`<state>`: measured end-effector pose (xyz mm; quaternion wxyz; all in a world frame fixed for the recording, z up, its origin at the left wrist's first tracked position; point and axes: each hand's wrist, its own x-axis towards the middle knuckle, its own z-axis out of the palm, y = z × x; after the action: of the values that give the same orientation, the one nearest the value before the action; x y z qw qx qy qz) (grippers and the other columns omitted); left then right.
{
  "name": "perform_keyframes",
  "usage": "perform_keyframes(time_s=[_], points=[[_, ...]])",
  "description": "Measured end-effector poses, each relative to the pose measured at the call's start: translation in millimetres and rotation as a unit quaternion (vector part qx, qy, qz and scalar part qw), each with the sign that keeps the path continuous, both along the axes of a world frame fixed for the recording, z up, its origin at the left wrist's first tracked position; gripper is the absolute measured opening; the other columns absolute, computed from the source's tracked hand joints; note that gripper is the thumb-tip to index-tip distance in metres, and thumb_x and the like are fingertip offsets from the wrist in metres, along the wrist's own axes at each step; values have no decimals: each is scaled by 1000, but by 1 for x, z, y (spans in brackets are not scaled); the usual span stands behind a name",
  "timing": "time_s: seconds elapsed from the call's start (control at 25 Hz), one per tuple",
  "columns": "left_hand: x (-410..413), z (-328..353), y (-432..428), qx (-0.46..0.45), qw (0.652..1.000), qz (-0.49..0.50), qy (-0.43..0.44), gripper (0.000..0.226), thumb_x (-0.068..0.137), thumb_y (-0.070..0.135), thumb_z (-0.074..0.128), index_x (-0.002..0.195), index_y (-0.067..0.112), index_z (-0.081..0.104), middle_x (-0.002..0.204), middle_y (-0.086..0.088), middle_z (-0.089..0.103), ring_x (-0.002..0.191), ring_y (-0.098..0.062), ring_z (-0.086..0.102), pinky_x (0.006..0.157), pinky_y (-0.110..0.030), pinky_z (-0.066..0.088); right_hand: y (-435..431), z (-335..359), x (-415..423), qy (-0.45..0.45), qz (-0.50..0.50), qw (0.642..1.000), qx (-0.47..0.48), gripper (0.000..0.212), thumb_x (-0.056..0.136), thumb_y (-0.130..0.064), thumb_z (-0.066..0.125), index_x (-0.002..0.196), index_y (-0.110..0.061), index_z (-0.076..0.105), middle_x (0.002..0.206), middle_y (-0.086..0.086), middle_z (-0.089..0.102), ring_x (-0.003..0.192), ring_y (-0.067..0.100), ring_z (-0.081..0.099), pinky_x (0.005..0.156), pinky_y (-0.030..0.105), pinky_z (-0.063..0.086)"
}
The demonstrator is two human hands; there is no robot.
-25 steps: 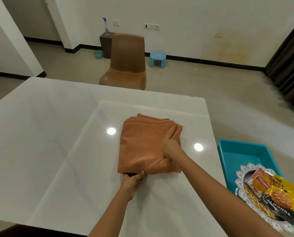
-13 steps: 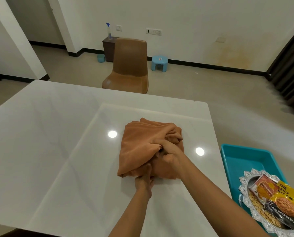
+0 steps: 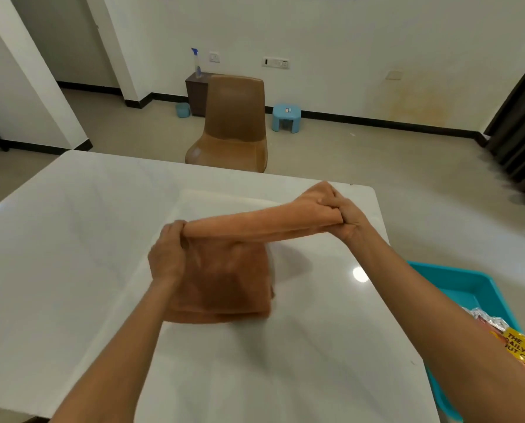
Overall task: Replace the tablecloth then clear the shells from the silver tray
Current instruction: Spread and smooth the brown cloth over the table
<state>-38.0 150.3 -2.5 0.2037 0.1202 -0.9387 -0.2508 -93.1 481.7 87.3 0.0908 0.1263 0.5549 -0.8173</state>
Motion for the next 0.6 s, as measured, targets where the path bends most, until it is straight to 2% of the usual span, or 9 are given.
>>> perform_keyframes(time_s=[0.04, 0.08, 0.16, 0.2, 0.28, 0.36, 0.44, 0.52, 0.6], points=[[-8, 19, -9, 14, 1000, -11, 15, 28, 98, 18, 35, 115, 24, 56, 119, -2, 60, 97, -29, 58, 79, -35, 42, -3, 8, -9, 7, 16, 999, 43, 36, 83, -9, 55, 119, -12, 56, 114, 12, 59, 108, 21, 59, 92, 36, 49], [-16, 36, -17, 24, 999, -20, 24, 28, 100, 22, 32, 112, 25, 57, 117, 0, 60, 95, -22, 56, 79, -32, 39, -5, 16, -18, 9, 30, 997, 67, 46, 81, -14, 59, 127, -15, 53, 123, 13, 56, 117, 26, 53, 98, 41, 46], [-25, 61, -32, -3, 997, -44, 59, 27, 100, 19, 33, 111, 21, 57, 116, -3, 60, 95, -20, 53, 81, -34, 40, -9, 26, -31, 27, 46, 997, 49, 66, 74, -13, 64, 137, -19, 45, 134, 15, 50, 123, 31, 49, 92, 40, 50], [-27, 69, -39, -47, 993, -54, 91, 25, 99, 14, 37, 113, 17, 57, 117, -7, 60, 96, -25, 56, 80, -39, 46, -14, 29, -34, 52, 54, 997, 31, 65, 75, -10, 64, 137, -19, 44, 136, 17, 49, 123, 32, 50, 86, 38, 53], [-26, 71, -51, -169, 969, -46, 175, 24, 92, 7, 47, 112, 12, 60, 111, -12, 65, 88, -34, 63, 67, -42, 51, -16, 29, -33, 94, 67, 993, 18, 64, 77, -8, 64, 136, -21, 43, 138, 16, 48, 123, 33, 51, 80, 39, 54], [-12, 52, -56, -258, 934, -53, 242, 21, 89, 8, 54, 106, 13, 65, 101, -9, 70, 74, -32, 66, 55, -36, 49, -7, 19, -18, 113, 79, 990, 13, 72, 74, -13, 68, 140, -20, 40, 139, 13, 48, 122, 32, 52, 83, 40, 53], [16, 15, -47, -305, 907, -101, 272, 25, 86, 6, 59, 108, 17, 63, 96, -7, 72, 72, -30, 67, 57, -35, 49, 15, -10, 9, 114, 92, 989, 10, 67, 77, -11, 62, 140, -18, 42, 137, 12, 52, 121, 29, 55, 86, 38, 52], [49, -27, -31, -317, 900, -155, 257, 31, 83, 6, 60, 112, 20, 62, 96, -5, 72, 74, -29, 69, 60, -33, 51, 46, -56, 46, 60, 88, 994, 23, 65, 75, -10, 62, 137, -18, 46, 136, 13, 53, 119, 30, 57, 92, 41, 50], [78, -71, -13, -298, 904, -228, 202, 34, 81, 5, 55, 109, 20, 68, 95, -2, 73, 69, -28, 68, 55, -28, 51, 73, -103, 83, -67, 73, 993, 70, 79, 60, -15, 74, 135, -19, 48, 135, 16, 53, 114, 33, 60, 87, 43, 53]])
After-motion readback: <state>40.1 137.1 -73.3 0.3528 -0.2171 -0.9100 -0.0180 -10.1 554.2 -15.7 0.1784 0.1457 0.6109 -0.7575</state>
